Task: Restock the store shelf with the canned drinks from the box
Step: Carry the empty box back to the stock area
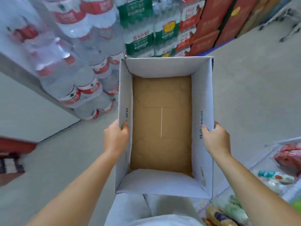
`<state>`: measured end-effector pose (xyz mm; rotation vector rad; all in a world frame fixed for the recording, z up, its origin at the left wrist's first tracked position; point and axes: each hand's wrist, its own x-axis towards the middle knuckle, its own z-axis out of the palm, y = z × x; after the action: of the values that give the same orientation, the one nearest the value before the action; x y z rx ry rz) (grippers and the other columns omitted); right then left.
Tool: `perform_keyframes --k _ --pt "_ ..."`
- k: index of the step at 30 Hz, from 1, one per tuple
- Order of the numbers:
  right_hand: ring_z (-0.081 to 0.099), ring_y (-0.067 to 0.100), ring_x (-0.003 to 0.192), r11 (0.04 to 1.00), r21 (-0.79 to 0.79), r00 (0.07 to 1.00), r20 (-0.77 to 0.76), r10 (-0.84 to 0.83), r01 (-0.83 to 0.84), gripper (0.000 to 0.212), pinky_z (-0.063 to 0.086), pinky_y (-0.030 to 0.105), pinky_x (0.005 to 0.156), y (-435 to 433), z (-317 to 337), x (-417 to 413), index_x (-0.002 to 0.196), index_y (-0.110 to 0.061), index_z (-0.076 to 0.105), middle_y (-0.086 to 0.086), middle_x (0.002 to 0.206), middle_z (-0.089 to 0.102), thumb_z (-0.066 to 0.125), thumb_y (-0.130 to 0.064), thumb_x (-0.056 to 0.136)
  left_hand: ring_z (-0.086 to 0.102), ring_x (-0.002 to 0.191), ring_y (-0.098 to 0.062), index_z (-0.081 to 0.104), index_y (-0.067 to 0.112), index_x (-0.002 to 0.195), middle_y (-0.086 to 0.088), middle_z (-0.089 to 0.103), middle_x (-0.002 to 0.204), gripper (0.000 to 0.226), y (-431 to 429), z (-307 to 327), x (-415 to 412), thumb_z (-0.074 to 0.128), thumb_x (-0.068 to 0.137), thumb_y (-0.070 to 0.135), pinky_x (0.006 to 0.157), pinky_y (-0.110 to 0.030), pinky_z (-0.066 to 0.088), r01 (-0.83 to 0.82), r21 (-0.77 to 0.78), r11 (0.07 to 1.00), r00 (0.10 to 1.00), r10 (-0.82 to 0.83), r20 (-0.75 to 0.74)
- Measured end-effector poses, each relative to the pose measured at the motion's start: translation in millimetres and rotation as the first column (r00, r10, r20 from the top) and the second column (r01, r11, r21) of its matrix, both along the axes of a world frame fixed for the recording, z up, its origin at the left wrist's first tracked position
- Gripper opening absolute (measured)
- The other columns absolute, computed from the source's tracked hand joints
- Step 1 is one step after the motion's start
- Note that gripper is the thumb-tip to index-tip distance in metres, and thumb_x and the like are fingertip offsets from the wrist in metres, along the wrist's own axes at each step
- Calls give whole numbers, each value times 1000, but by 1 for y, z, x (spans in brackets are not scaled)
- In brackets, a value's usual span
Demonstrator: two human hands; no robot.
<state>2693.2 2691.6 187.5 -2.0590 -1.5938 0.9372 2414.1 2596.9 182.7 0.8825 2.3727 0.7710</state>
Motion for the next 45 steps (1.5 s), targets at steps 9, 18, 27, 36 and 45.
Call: perform_keyframes --k 9,18,27,36,45 --pt "52 30 70 871 -2 871 -11 492 -492 8 33 33 55 -91 23 -203 86 -19 57 1 65 57 53 -21 93 62 79 -38 64 4 97 -18 66 81 29 -205 15 -136 49 97 29 62 -36 47 -447 -15 894 894 446 -40" --pt "61 27 64 612 -56 613 -25 789 -789 13 51 39 57 -271 7 -435 84 -22 61 5 68 63 51 -24 91 57 73 -32 64 2 100 -14 64 79 33 -450 -1 -269 48 97 30 61 -31 39 -771 -63 633 636 769 -61" --pt "62 23 66 241 -114 244 -8 970 -964 11 51 36 57 -440 -6 -630 89 -25 59 5 74 65 48 -26 91 62 91 -38 66 1 105 -20 70 97 32 -644 -15 -340 50 97 28 70 -32 45 -960 -81 268 270 963 -15" --pt "59 26 69 -165 -99 -167 11 986 -981 13 48 38 63 -606 -22 -832 86 -11 60 10 75 64 49 -19 89 63 91 -38 67 2 100 -19 70 95 33 -777 -20 -433 51 95 31 76 -35 49 -981 -128 -148 -148 989 -10" --pt "61 18 65 -472 -61 -471 -23 882 -880 9 46 28 49 -788 1 -1009 96 -24 60 1 80 65 50 -23 94 57 89 -35 60 -6 105 -15 59 92 38 -910 1 -534 49 98 30 70 -34 40 -878 -136 -459 -462 887 -16"
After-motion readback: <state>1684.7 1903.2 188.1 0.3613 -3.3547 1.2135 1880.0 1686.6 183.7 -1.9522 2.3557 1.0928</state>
